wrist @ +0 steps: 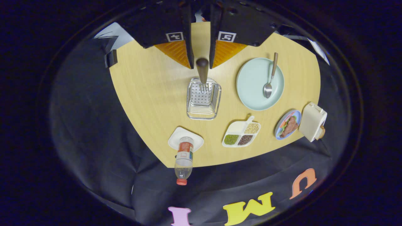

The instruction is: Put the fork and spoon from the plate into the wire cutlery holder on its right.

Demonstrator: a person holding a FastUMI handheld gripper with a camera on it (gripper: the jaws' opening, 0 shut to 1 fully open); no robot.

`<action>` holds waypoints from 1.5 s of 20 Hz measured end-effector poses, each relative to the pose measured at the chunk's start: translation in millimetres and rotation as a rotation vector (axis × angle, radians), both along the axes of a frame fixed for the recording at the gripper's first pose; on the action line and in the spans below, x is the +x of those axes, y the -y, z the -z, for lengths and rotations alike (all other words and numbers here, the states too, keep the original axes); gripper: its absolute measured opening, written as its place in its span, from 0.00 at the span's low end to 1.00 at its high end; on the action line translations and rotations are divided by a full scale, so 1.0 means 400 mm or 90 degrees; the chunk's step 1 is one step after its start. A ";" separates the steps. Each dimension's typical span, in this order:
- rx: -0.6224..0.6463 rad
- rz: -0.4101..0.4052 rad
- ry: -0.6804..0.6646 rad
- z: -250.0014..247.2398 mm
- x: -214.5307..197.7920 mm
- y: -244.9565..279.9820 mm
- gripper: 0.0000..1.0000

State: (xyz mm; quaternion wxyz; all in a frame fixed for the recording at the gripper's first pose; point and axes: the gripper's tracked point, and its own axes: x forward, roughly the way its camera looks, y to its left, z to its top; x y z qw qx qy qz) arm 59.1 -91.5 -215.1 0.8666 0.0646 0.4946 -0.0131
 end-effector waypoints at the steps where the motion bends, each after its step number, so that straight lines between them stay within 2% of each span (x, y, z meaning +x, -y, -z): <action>1: 0.000 0.001 0.010 -0.012 0.006 0.000 0.30; 2: 0.002 0.000 0.016 -0.020 0.010 -0.006 0.33; 3: -0.002 0.004 0.021 -0.030 0.008 -0.006 0.45; 7: -0.016 0.014 0.084 -0.108 0.016 -0.016 0.71; 11: -0.022 0.004 0.124 -0.174 -0.018 -0.059 0.86; 15: -0.014 -0.010 0.152 -0.204 -0.072 -0.135 0.94; 19: -0.006 -0.045 0.159 -0.194 -0.116 -0.226 0.95; 30: 0.017 -0.087 0.034 0.039 -0.219 -0.435 0.95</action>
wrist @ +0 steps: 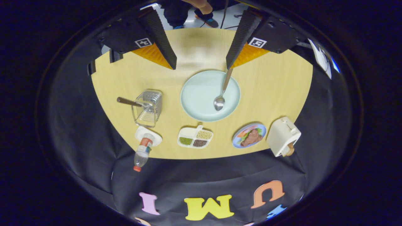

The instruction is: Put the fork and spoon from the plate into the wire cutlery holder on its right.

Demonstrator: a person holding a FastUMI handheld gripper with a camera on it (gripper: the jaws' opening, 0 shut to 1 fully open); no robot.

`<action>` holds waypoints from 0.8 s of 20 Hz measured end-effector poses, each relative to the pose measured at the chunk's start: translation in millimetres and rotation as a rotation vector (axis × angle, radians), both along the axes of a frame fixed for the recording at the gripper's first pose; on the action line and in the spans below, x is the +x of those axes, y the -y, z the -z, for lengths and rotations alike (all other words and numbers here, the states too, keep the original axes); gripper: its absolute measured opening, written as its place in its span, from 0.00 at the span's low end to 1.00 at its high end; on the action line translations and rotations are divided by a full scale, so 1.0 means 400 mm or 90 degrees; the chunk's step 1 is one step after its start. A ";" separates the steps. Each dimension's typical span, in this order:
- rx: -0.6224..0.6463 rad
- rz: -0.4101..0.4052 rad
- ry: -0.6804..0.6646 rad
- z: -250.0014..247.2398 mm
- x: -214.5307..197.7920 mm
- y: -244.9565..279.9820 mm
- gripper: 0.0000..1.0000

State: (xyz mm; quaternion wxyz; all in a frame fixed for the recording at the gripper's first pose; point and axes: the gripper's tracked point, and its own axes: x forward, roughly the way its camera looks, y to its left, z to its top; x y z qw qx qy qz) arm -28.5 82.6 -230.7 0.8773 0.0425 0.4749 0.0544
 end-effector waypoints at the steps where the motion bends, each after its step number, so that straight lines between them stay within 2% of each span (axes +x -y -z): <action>1: 0.006 -0.001 -0.016 0.023 -0.004 -0.021 0.95; 7: 0.051 0.034 -0.121 0.142 0.002 -0.126 0.95; 10: 0.046 0.043 -0.154 0.195 0.018 -0.162 0.98; 16: 0.056 0.071 -0.201 0.247 0.077 -0.217 0.95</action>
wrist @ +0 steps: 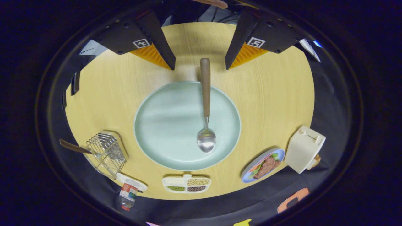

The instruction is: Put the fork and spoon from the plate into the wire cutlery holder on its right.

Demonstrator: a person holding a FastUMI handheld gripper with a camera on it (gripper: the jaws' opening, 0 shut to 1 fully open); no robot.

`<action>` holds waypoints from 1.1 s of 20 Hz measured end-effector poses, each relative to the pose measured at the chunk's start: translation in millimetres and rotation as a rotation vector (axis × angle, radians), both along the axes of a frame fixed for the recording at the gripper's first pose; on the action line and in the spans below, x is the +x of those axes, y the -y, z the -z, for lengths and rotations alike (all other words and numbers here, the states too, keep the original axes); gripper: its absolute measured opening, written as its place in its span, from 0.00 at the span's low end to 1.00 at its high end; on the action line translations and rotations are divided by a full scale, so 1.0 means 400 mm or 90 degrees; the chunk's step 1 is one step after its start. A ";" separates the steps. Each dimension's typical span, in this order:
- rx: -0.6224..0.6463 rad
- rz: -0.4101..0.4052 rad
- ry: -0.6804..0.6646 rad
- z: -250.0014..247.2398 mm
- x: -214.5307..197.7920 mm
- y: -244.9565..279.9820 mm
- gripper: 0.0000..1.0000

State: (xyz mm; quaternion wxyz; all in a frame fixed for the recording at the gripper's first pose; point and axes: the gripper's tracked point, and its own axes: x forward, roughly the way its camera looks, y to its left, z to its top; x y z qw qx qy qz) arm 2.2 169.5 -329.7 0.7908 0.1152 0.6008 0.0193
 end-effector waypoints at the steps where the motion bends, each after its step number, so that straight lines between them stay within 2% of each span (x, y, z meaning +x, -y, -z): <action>1: -0.008 -0.002 -0.001 0.001 0.013 -0.002 0.90; 4: -0.019 -0.007 -0.008 0.009 0.028 -0.009 0.73; 6: -0.023 -0.005 -0.018 0.010 0.022 -0.007 0.55; 7: -0.025 -0.002 -0.013 0.007 0.023 -0.004 0.38; 8: -0.028 -0.007 -0.014 0.010 0.019 -0.002 0.30; 9: -0.022 -0.015 -0.012 0.013 0.016 -0.006 0.11; 10: -0.019 -0.028 -0.010 0.008 0.018 -0.006 0.12; 11: -0.017 -0.033 0.002 0.003 0.017 0.000 0.06; 14: -0.016 -0.062 0.046 -0.030 0.021 0.021 0.06; 15: -0.015 -0.068 0.057 -0.047 0.018 0.031 0.01; 22: -0.013 -0.096 0.129 -0.149 0.004 0.103 0.01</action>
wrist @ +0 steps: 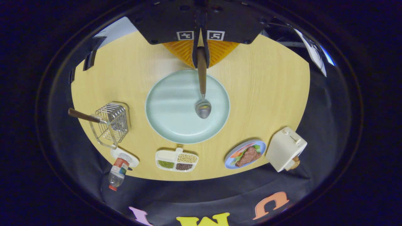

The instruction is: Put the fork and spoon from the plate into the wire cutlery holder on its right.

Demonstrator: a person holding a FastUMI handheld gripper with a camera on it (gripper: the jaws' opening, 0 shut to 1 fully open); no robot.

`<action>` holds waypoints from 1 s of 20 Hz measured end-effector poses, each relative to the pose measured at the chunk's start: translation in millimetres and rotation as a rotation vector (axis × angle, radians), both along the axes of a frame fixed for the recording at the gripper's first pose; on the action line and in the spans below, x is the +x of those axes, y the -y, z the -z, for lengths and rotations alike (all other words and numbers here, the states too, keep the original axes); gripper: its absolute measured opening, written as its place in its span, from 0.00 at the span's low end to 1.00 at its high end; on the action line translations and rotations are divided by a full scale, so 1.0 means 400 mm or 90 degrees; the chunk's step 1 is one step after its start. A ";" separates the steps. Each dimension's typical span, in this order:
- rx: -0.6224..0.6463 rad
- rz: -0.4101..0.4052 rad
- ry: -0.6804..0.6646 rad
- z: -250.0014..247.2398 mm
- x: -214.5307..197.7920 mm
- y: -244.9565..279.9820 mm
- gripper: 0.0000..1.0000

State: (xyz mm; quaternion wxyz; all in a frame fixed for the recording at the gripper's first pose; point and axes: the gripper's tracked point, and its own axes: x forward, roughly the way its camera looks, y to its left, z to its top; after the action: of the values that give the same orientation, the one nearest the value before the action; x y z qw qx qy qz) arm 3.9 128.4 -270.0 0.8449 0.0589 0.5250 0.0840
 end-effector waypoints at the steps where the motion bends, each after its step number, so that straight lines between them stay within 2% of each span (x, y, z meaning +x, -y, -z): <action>1: 0.002 -0.002 0.009 -0.015 -0.002 0.014 0.01; 8: 0.008 0.023 0.065 -0.114 0.008 0.165 0.01; 16: -0.010 0.077 0.097 -0.143 0.044 0.367 0.00; 20: 0.000 0.107 0.107 -0.147 0.060 0.420 0.00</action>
State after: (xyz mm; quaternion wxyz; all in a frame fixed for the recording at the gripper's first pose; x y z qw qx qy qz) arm 28.0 -39.5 -211.1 0.8899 0.0950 0.4458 0.0175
